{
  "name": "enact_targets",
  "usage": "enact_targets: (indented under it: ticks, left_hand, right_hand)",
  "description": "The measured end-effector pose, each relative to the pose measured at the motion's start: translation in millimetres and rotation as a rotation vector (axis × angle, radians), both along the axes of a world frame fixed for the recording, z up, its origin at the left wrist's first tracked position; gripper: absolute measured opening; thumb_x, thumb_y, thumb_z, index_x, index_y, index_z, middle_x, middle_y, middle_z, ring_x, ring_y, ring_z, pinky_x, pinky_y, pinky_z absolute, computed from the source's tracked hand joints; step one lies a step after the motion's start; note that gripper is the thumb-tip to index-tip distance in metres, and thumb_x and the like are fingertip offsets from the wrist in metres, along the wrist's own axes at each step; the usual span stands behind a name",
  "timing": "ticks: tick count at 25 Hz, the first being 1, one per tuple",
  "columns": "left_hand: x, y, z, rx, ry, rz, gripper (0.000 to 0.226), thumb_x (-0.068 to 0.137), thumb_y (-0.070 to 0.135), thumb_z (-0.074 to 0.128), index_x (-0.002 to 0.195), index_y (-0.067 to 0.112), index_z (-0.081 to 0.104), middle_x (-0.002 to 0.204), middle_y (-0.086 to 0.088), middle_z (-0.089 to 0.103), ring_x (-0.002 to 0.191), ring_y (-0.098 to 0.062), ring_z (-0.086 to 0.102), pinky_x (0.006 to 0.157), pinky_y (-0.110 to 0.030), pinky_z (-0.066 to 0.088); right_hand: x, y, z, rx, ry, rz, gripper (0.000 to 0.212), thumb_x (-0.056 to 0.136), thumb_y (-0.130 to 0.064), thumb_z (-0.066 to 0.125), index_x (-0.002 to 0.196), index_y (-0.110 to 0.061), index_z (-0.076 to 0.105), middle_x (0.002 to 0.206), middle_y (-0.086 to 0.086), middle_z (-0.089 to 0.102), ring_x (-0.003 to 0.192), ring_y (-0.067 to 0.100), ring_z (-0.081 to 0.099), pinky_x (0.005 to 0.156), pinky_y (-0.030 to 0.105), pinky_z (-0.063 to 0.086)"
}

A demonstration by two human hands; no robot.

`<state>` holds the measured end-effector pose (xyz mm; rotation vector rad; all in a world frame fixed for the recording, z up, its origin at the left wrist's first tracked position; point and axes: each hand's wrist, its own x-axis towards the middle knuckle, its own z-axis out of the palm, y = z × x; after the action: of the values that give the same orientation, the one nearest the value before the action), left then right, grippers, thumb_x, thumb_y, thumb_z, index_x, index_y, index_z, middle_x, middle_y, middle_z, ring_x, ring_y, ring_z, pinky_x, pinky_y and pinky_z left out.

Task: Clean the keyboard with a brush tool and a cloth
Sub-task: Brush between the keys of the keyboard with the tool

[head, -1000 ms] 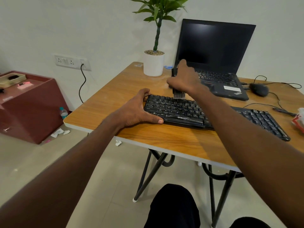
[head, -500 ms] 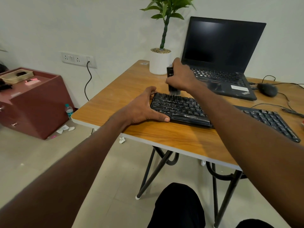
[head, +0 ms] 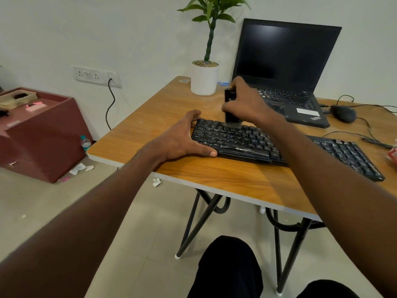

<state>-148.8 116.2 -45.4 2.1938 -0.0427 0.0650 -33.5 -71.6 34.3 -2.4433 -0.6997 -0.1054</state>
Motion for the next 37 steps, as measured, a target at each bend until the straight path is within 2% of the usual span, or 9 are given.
enact_targets:
  ticks: [4, 9, 12, 18, 22, 24, 29, 32, 37]
  left_hand:
    - [-1.6, -0.8, 1.7, 0.012, -0.001, -0.001, 0.141, 0.05, 0.063, 0.101, 0.164, 0.032, 0.023, 0.164, 0.009, 0.037, 0.144, -0.01, 0.038, 0.123, -0.04, 0.036]
    - [-2.2, -1.3, 1.6, 0.009, 0.012, -0.003, 0.143, 0.046, 0.068, 0.099, 0.163, 0.034, 0.025, 0.162, 0.01, 0.039, 0.143, -0.012, 0.04, 0.122, -0.041, 0.038]
    - [-1.4, 0.1, 0.2, -0.002, 0.007, -0.006, 0.142, 0.047, 0.066, 0.099, 0.163, 0.033, 0.025, 0.162, 0.009, 0.038, 0.141, -0.011, 0.039, 0.118, -0.036, 0.038]
    - [-0.7, -0.2, 0.1, 0.004, 0.013, -0.008, 0.141, 0.047, 0.067, 0.098, 0.163, 0.034, 0.025, 0.159, 0.011, 0.039, 0.142, -0.012, 0.041, 0.118, -0.037, 0.04]
    - [-0.5, 1.8, -0.9, 0.005, 0.015, -0.011, 0.138, 0.052, 0.064, 0.099, 0.163, 0.035, 0.023, 0.161, 0.009, 0.038, 0.141, -0.011, 0.039, 0.119, -0.037, 0.039]
    - [-0.6, 0.6, -0.1, 0.012, 0.014, -0.018, 0.14, 0.051, 0.067, 0.098, 0.164, 0.035, 0.022, 0.163, 0.008, 0.037, 0.142, -0.013, 0.039, 0.118, -0.037, 0.038]
    - [-5.8, -8.5, 4.8, 0.165, 0.005, 0.033, 0.139, 0.054, 0.099, 0.068, 0.165, 0.032, 0.017, 0.166, -0.002, 0.037, 0.143, -0.02, 0.043, 0.119, -0.045, 0.037]
    - [-8.7, -31.8, 5.9, 0.517, -0.169, 0.121, 0.131, 0.066, 0.106, 0.039, 0.166, 0.025, 0.018, 0.168, -0.007, 0.036, 0.151, -0.027, 0.039, 0.125, -0.056, 0.026]
    - [4.9, -53.6, -2.3, 0.594, -0.172, 0.203, 0.136, 0.067, 0.11, 0.032, 0.167, 0.019, 0.015, 0.17, -0.009, 0.033, 0.154, -0.028, 0.035, 0.125, -0.058, 0.025]
  right_hand:
    - [-4.7, -19.6, 11.2, -0.089, -0.03, -0.099, 0.057, 0.086, -0.023, 0.077, 0.131, -0.017, 0.043, 0.116, 0.011, 0.057, 0.102, 0.028, 0.062, 0.084, 0.042, 0.059]
    - [-15.2, -32.2, 2.4, 0.119, 0.104, -0.052, 0.056, 0.089, -0.014, 0.076, 0.133, -0.017, 0.04, 0.115, 0.009, 0.056, 0.102, 0.027, 0.065, 0.083, 0.04, 0.062]
    - [-16.8, -48.6, 0.8, -0.048, -0.102, -0.231, 0.058, 0.085, -0.013, 0.076, 0.131, -0.016, 0.04, 0.104, 0.008, 0.057, 0.094, 0.026, 0.063, 0.074, 0.039, 0.059]
    - [-24.4, -47.4, -10.8, 0.323, 0.111, -0.1, 0.056, 0.093, -0.007, 0.073, 0.133, -0.013, 0.035, 0.1, -0.004, 0.05, 0.081, 0.014, 0.065, 0.053, 0.019, 0.056]
    - [-21.6, -65.2, -10.9, 0.134, -0.105, -0.226, 0.057, 0.088, -0.008, 0.075, 0.131, -0.016, 0.039, 0.106, 0.004, 0.058, 0.086, 0.019, 0.066, 0.059, 0.026, 0.055]
    - [-24.6, -71.6, -11.8, 0.243, -0.061, -0.17, 0.059, 0.088, -0.007, 0.078, 0.13, -0.018, 0.038, 0.111, 0.003, 0.056, 0.09, 0.019, 0.066, 0.065, 0.028, 0.06]
    - [-38.0, -78.1, -8.5, 0.805, 0.304, -0.235, 0.059, 0.093, -0.011, 0.076, 0.137, -0.012, 0.038, 0.119, 0.003, 0.055, 0.086, 0.01, 0.062, 0.049, 0.01, 0.05]
    - [-40.4, -70.4, -12.2, 0.734, 0.286, -0.234, 0.05, 0.096, -0.015, 0.074, 0.135, -0.01, 0.044, 0.116, 0.003, 0.059, 0.08, 0.005, 0.06, 0.043, 0.005, 0.042]
    - [-29.7, -80.6, -15.2, 0.538, 0.197, -0.252, 0.051, 0.093, -0.013, 0.075, 0.128, -0.014, 0.039, 0.098, -0.006, 0.053, 0.081, 0.008, 0.059, 0.059, 0.02, 0.055]
